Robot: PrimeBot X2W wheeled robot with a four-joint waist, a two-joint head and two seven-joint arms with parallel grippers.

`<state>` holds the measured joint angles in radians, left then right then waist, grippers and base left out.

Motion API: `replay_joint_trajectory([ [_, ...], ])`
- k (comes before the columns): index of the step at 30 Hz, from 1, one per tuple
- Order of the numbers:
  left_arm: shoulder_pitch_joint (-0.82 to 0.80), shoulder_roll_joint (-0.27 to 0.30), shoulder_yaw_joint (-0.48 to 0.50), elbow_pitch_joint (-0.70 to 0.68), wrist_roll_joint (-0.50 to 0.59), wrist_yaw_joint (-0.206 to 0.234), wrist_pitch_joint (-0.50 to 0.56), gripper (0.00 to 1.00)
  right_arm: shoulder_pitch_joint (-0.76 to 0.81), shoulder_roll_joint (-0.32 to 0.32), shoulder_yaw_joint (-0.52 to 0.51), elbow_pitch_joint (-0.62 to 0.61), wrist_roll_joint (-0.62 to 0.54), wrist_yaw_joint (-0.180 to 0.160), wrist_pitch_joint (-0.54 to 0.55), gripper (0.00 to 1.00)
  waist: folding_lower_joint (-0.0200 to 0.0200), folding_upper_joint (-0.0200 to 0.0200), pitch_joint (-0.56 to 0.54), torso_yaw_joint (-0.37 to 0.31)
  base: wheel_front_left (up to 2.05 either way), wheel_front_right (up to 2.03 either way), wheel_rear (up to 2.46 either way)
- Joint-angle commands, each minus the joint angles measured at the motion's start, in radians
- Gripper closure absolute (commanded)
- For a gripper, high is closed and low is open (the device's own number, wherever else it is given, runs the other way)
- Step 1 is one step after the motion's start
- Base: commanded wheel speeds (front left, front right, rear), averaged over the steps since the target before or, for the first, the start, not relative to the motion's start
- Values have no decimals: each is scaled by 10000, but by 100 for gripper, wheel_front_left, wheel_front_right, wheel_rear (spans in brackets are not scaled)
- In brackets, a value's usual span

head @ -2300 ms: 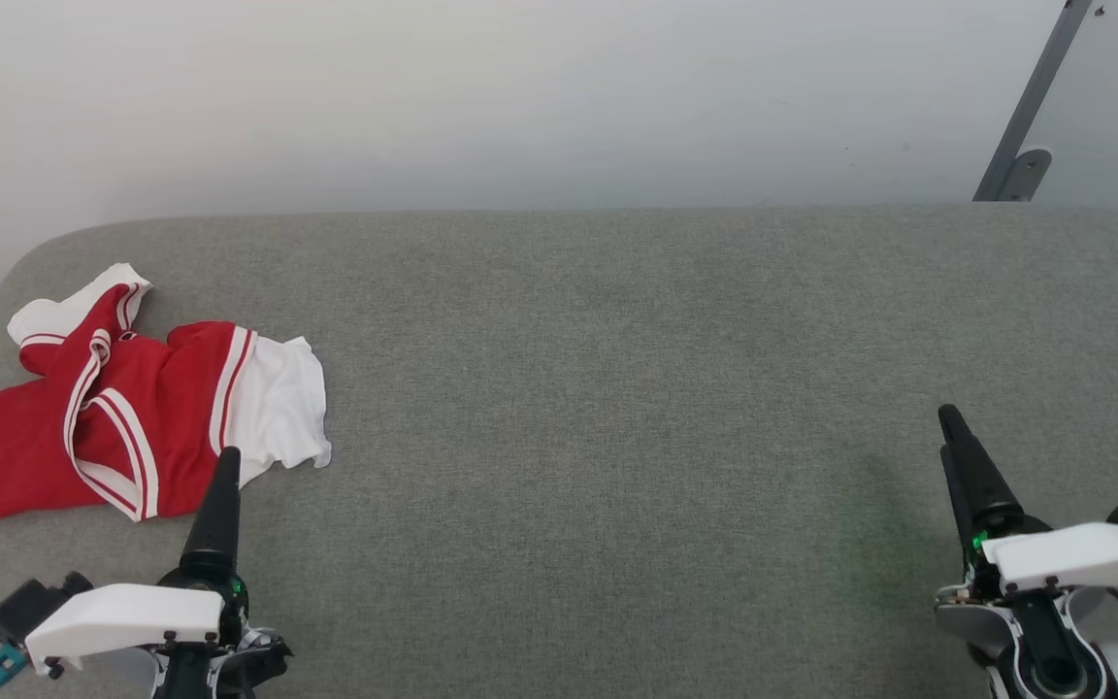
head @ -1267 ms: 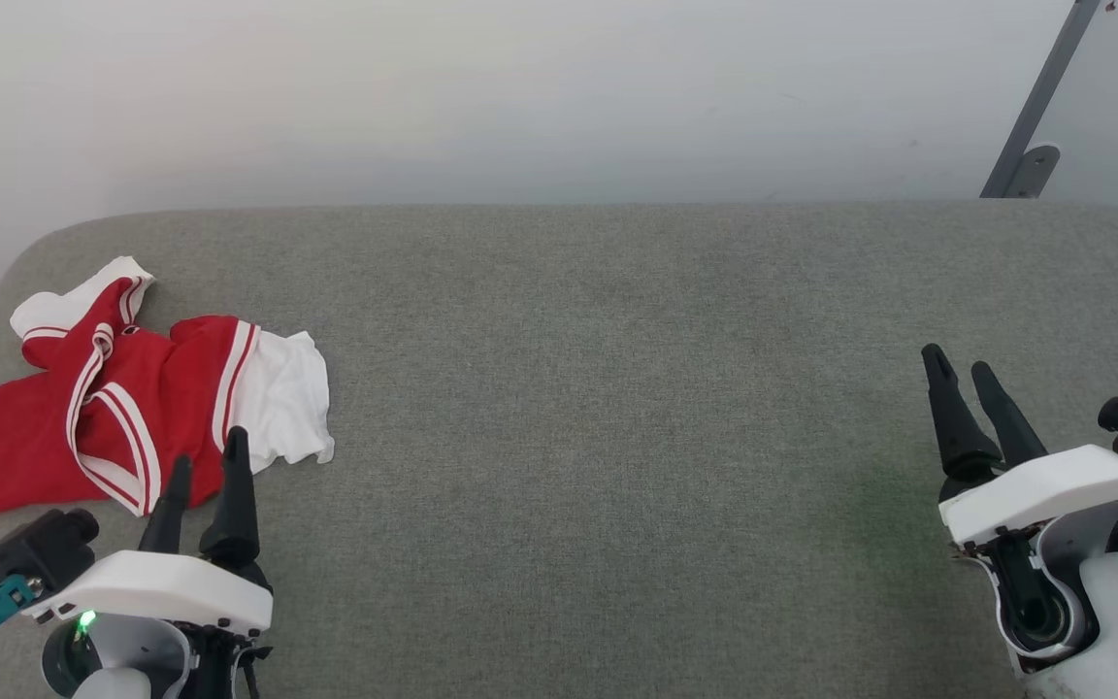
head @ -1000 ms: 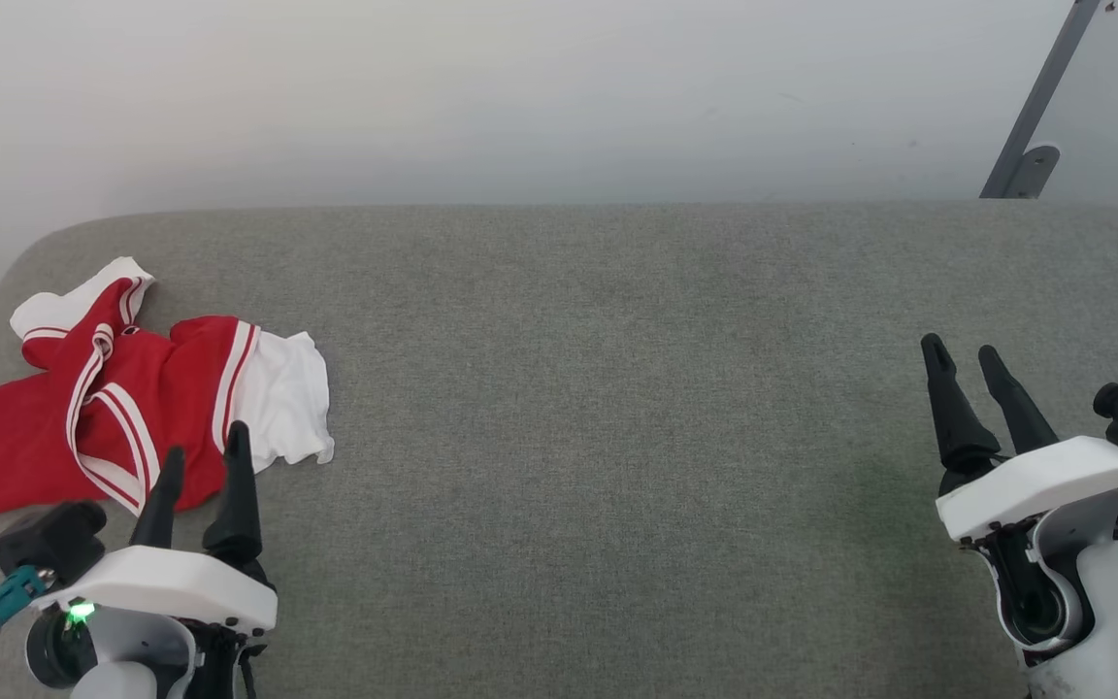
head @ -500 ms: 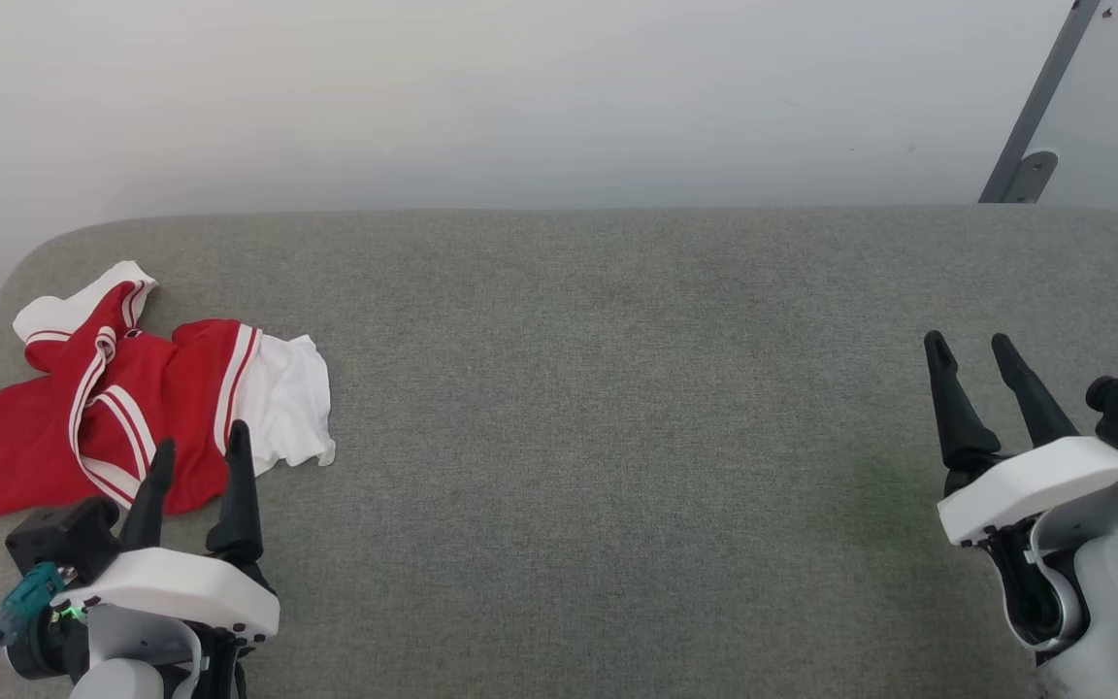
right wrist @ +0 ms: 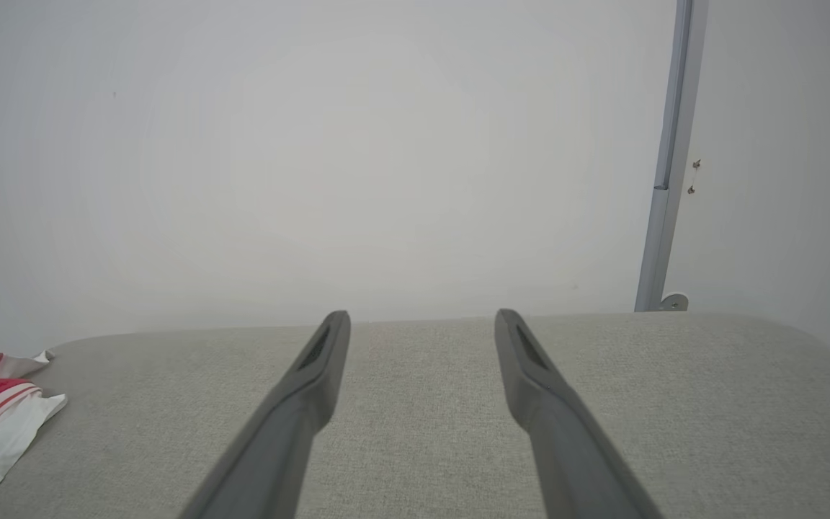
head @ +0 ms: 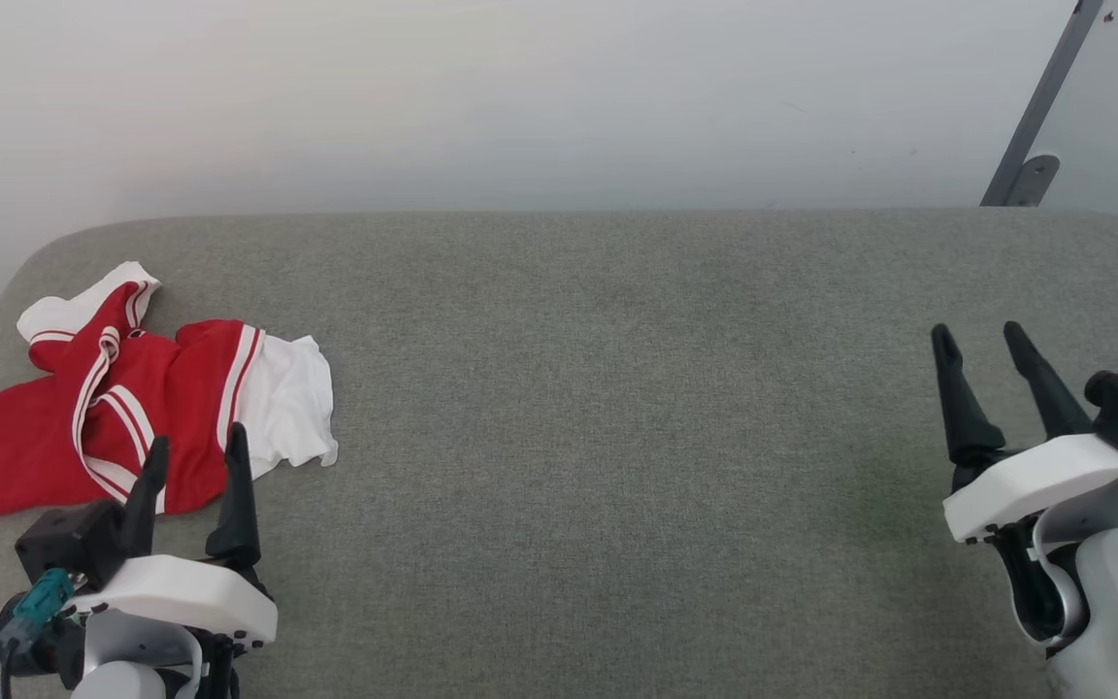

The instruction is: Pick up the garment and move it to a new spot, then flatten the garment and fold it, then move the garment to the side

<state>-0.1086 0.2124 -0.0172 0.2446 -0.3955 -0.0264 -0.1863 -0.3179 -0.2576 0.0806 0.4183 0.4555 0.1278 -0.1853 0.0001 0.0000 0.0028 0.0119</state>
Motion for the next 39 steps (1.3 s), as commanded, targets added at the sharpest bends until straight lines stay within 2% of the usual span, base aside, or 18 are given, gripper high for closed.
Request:
replay_joint_trajectory([
  [1,-127,22,78,-31,308,-57,-93,0,-148,-28,-84,-89,-184,45,-111,0,0,0,1,5,0,0,0],
  [16,-271,-125,557,428,1326,-527,-408,0,106,55,-322,-319,-1125,48,-416,0,-1,0,30,69,0,0,0],
  [39,-548,-194,878,1000,2648,-958,-807,0,-129,-168,-252,-340,-1894,52,-809,0,-1,0,51,154,0,0,0],
])
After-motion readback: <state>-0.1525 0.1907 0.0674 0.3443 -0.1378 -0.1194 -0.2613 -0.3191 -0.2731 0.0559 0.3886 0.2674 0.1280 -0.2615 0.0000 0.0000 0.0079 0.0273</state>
